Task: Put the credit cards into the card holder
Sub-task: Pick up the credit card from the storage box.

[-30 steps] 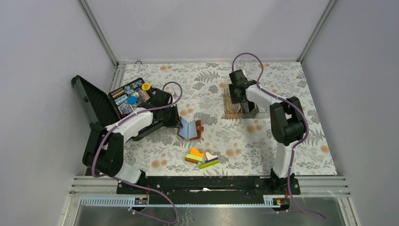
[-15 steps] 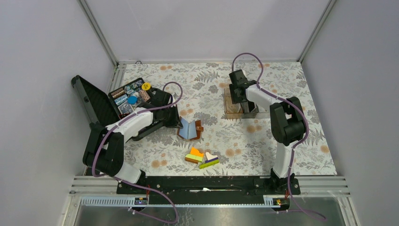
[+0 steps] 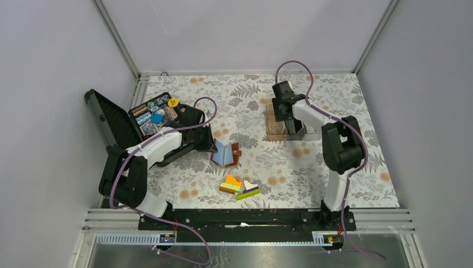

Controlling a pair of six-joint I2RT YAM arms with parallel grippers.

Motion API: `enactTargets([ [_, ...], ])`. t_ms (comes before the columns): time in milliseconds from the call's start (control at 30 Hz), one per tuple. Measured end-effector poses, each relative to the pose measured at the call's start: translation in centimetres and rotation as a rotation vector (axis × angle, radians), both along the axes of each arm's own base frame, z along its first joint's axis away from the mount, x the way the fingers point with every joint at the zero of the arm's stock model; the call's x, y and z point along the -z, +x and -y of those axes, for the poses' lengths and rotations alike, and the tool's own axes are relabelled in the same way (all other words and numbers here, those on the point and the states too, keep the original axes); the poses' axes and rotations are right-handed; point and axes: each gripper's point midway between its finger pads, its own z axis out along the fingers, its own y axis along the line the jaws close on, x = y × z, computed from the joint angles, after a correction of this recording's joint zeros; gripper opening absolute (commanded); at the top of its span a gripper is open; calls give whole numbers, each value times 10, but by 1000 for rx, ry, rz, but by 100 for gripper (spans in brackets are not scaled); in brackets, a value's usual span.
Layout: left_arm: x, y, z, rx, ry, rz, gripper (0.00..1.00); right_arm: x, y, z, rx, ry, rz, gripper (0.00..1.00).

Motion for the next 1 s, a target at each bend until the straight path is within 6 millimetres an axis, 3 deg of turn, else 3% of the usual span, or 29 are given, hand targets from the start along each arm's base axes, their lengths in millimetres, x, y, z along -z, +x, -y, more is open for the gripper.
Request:
enactTargets([
  [200,0,1,1,2,-3,-3,0,-4,0,0,-1,4,6,57],
  [400,-1,1,2,4,-7,-2,0,-4,-1,-1,-7,7,1,64],
  [767,-1,1,3,8,-12,-4,0,-7,0,-4,-13,10,-4,62],
  [1000,-2,1,3,11,-13,-2,0,4,-1,-3,-14,-6,-35,63],
])
